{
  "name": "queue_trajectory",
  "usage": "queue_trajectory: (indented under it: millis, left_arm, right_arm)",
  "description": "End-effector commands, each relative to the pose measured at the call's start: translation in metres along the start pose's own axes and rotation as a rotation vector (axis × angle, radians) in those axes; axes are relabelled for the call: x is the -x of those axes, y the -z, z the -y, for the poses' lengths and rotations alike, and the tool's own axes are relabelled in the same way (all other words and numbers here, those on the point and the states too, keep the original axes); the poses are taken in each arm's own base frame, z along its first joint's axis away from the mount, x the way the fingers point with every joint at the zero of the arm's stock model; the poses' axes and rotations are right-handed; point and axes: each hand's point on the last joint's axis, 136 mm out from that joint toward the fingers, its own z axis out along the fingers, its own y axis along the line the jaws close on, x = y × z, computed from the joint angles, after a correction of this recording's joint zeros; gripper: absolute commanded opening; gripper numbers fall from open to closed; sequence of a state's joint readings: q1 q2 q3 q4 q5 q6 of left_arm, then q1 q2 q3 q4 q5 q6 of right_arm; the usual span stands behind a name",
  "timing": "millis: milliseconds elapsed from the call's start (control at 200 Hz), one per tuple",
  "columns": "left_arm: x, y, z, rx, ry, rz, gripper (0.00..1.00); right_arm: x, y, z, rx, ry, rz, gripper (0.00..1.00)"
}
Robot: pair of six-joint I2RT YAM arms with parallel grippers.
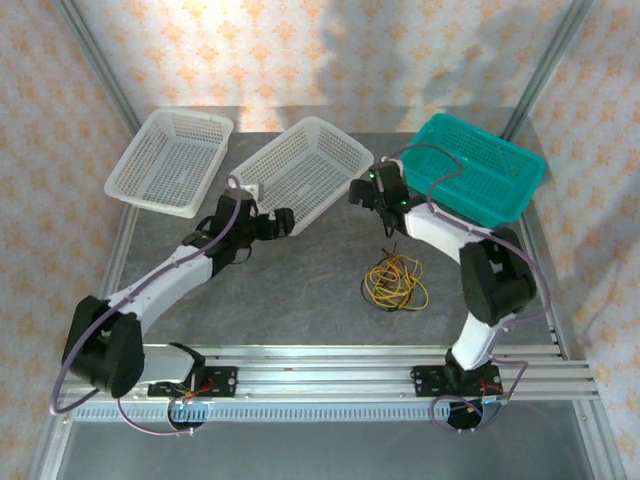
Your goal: Untangle the cables
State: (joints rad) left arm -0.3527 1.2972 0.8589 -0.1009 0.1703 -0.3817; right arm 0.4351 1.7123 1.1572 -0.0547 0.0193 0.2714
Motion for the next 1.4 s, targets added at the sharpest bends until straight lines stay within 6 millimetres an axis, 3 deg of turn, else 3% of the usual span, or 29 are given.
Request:
queue_trajectory:
  millis: [0,140,330,501,736,781,836,1056,1302,1397]
  left_arm:
    - [0.048,0.018,-0.036,0.175,-0.037,0.094,0.99]
    - [0.086,0.013,-0.080,0.309,-0.022,0.098,0.99]
    - [0.124,-0.006,-0.117,0.396,-0.031,0.090,0.99]
    - [0.137,-0.039,-0.141,0.374,-0.031,0.017,0.99]
    - [0.145,-0.068,-0.162,0.366,-0.073,-0.057,1.00]
    - [0.152,-0.068,-0.163,0.354,-0.076,-0.058,0.99]
    - [0.145,-0.084,-0.171,0.324,-0.062,-0.104,0.99]
    - [0.137,-0.109,-0.162,0.177,-0.063,-0.194,0.99]
    - [0.148,-0.106,-0.184,0.184,0.022,-0.134,1.00]
    - [0.150,-0.101,-0.193,0.153,0.083,-0.104,0.99]
  right_arm:
    - [0.047,0.037,-0.002,0.011,0.021,0.172,0.99]
    - [0.062,0.047,0.015,-0.092,0.052,0.198,1.00]
    - [0.074,0.041,0.054,-0.085,-0.028,0.085,1.00]
    - [0.074,0.040,0.088,-0.111,-0.097,0.037,0.99]
    - [0.066,0.049,0.109,-0.128,-0.126,0.029,0.99]
    - [0.064,0.051,0.110,-0.124,-0.130,0.028,0.99]
    - [0.063,0.052,0.111,-0.119,-0.133,0.026,0.99]
    - [0.053,0.056,0.111,-0.106,-0.131,0.010,0.98]
    - [0.053,0.060,0.106,-0.076,-0.123,0.006,0.97]
    - [0.058,0.067,0.089,0.017,-0.088,0.023,0.97]
